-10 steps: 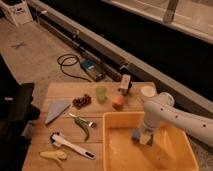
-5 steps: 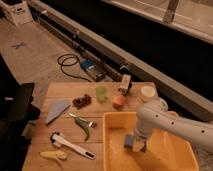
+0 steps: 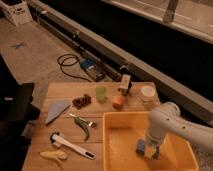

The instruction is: Wipe tray with sponge

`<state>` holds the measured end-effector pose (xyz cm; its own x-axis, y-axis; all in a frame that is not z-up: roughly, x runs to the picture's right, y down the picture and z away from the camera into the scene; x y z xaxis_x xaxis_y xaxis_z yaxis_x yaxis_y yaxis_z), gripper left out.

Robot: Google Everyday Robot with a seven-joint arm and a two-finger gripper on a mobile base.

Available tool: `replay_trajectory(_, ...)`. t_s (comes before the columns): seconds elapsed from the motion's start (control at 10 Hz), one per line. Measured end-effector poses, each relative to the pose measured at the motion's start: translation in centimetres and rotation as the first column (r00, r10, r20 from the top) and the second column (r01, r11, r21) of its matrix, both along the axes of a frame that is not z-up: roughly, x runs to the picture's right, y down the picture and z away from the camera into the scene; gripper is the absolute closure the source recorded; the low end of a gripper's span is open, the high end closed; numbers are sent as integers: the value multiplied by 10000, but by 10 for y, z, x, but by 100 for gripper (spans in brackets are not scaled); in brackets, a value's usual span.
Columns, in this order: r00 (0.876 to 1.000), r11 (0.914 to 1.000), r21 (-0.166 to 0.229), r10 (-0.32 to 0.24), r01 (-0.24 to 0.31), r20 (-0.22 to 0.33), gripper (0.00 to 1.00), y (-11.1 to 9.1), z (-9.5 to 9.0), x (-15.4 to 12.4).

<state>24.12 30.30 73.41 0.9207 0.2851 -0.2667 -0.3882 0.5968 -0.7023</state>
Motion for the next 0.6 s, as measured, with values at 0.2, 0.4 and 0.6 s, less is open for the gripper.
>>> replay_trajectory(0.2,9985,9999,98,115,-110,-529,100,-10,15,18)
replay_trajectory(0.4,9961,9990,433,144,-107,-868,100,-36,38,27)
replay_trajectory(0.6,9978,9975,708,119,-72,-653,100,-51,45,21)
